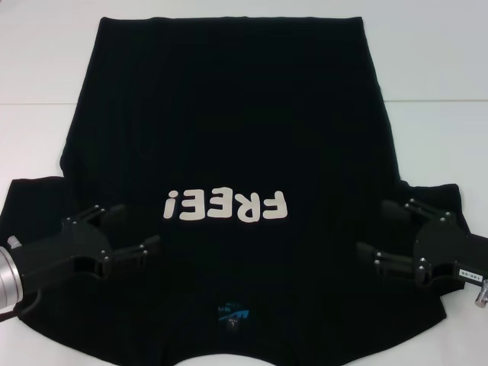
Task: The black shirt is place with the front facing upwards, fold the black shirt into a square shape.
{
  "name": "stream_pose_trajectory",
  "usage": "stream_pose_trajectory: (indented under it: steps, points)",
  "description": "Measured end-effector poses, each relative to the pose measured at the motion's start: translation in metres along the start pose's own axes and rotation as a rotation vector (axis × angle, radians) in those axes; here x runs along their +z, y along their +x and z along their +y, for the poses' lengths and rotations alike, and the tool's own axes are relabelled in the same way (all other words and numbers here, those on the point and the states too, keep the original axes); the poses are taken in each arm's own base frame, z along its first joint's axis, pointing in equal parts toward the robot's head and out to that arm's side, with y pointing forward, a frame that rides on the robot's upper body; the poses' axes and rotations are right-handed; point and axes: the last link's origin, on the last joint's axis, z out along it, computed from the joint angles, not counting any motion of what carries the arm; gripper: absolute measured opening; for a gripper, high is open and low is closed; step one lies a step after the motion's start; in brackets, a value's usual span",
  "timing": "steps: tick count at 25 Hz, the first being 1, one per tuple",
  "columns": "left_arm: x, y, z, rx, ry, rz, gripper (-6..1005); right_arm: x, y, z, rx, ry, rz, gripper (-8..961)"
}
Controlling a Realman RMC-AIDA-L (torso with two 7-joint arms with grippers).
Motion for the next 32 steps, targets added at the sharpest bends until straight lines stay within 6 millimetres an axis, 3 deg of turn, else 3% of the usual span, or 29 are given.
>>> stream_pose_trajectory:
  steps: [17, 25, 32]
  points:
    - [0.0, 0.0, 0.0, -0.042, 0.004, 0.002, 934, 0.004, -0.002, -0.001, 0.0, -0.004, -0.001, 911]
    - [-0.013, 0.021, -0.016, -0.463, -0.017, 0.022, 933, 0.005, -0.002, -0.001, 0.006, -0.002, -0.002, 909]
    - [-0.05, 0.04, -0.044, -0.82, 0.054, 0.015, 933, 0.005, -0.001, 0.0, 0.022, 0.0, -0.005, 908]
